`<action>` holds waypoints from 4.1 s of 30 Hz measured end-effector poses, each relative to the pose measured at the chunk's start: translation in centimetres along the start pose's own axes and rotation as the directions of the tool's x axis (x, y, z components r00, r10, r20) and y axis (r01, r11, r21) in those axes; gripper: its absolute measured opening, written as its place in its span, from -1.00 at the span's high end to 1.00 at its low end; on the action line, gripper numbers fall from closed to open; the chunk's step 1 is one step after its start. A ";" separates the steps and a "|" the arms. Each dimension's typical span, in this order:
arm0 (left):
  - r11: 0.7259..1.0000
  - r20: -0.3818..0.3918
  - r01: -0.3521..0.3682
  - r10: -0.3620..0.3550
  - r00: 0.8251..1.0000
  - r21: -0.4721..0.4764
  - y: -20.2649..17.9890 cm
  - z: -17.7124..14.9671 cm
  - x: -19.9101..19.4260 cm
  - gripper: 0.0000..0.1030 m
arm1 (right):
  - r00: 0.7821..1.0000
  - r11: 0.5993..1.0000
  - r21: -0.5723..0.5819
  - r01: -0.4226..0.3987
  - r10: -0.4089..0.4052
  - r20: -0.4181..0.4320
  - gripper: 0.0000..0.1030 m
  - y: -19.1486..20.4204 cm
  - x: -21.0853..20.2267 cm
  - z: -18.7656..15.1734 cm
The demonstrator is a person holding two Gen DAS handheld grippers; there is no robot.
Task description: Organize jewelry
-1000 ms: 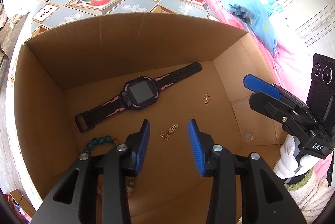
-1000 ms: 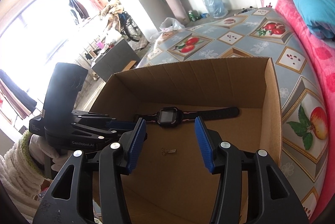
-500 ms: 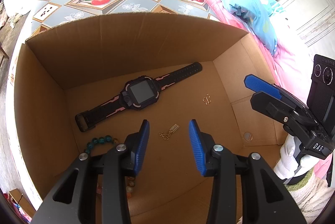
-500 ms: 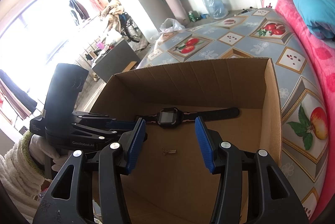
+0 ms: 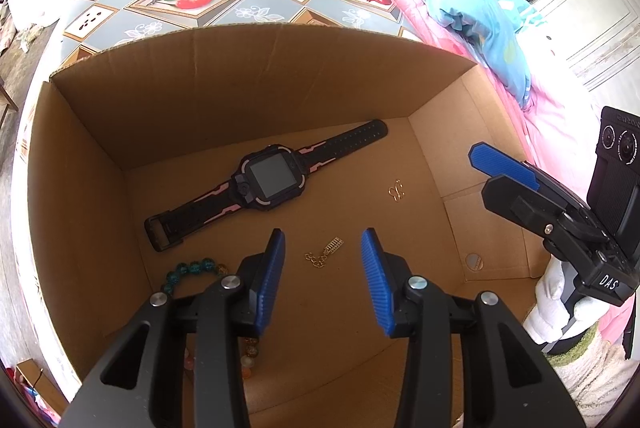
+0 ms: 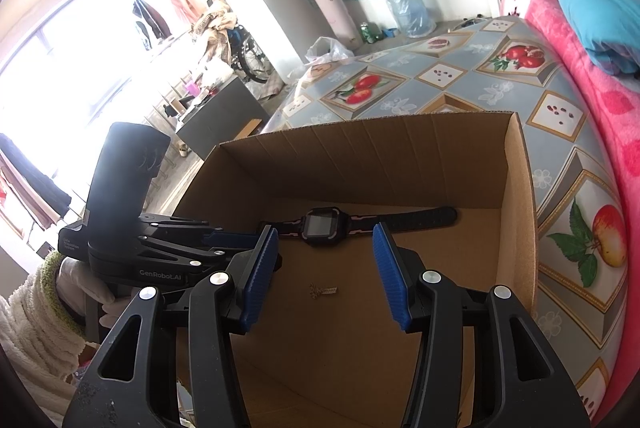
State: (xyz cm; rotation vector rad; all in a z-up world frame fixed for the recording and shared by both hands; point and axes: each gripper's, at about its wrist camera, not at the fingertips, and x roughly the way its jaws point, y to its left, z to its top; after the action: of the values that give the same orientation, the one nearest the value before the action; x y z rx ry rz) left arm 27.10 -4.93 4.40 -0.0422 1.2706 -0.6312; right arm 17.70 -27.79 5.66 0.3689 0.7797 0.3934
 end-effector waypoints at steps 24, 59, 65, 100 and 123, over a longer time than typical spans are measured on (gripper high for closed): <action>0.979 0.549 -0.090 -0.025 0.835 0.182 -6.7 -9.3 -11.2 -0.32 | 0.947 0.996 -0.084 0.022 0.006 0.321 -0.35 4.6 -11.6 -4.5; 0.893 0.346 -0.450 0.418 0.840 0.013 -3.9 -24.6 0.6 -0.85 | 0.890 0.886 -0.086 0.455 -0.451 0.059 -0.65 8.2 -6.1 -22.6; 0.909 0.326 -0.415 0.399 0.857 -0.021 -2.7 -25.0 1.1 -0.89 | 0.882 0.874 -0.120 0.470 -0.472 0.015 -0.65 8.7 -4.7 -23.5; 0.909 0.348 -0.416 0.395 0.850 -0.017 -3.1 -25.3 1.2 -0.89 | 0.886 0.883 -0.068 0.464 -0.463 0.026 -0.65 8.2 -5.2 -22.9; 0.943 0.428 -0.326 0.266 0.864 0.071 -4.4 -24.1 0.1 -0.88 | 0.905 0.908 -0.032 0.419 -0.414 0.095 -0.63 7.0 -6.8 -23.0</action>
State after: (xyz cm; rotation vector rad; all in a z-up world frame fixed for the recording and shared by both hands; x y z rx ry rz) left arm 3.63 -1.20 -1.71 0.1312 0.7954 -0.4129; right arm -5.02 -20.90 -2.09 0.1605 0.7400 -0.0062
